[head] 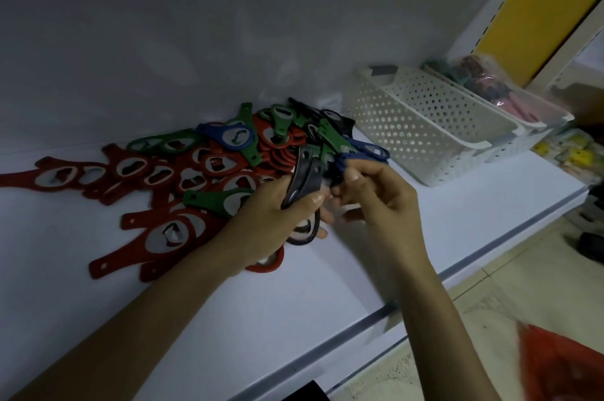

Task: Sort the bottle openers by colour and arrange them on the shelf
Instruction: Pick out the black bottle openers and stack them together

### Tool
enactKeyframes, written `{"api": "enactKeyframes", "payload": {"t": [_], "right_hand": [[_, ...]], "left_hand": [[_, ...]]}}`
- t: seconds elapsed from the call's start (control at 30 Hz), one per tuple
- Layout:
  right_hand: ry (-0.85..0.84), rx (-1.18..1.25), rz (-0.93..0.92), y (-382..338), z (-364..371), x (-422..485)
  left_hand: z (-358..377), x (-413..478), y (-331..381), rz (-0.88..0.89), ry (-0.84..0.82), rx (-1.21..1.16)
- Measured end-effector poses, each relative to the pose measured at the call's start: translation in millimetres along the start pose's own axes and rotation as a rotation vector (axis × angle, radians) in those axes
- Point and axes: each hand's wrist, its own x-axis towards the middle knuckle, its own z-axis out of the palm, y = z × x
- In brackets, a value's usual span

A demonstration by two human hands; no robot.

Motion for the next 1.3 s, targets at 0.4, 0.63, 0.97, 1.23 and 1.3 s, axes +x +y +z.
{"api": "enactKeyframes", "payload": {"t": [0.4,0.63,0.97,1.23,1.3], "right_hand": [[0.026,-1.069,-0.094,21.1,-29.8,4.1],[0.019,0.04,0.02,2.2,-31.0,0.4],[0.014,0.105,-0.11,0.4,0.7,-7.8],[0.039,-1.055,-0.138,22.3,-14.2,26.5],[0.013,-1.123,-0.181,20.9,-8.9,32.7]], "left_hand": [[2.1,-1.6,11.6,-0.057,0.13,-0.111],[-7.2,-2.0,25.7,-0.049,0.134,-0.397],[0.2,-7.5,18.3,0.006,-0.075,0.172],[-18.5,1.4,23.3,-0.03,0.329,-0.186],[-19.1,3.5,22.4,-0.074,0.361,-0.253]]}}
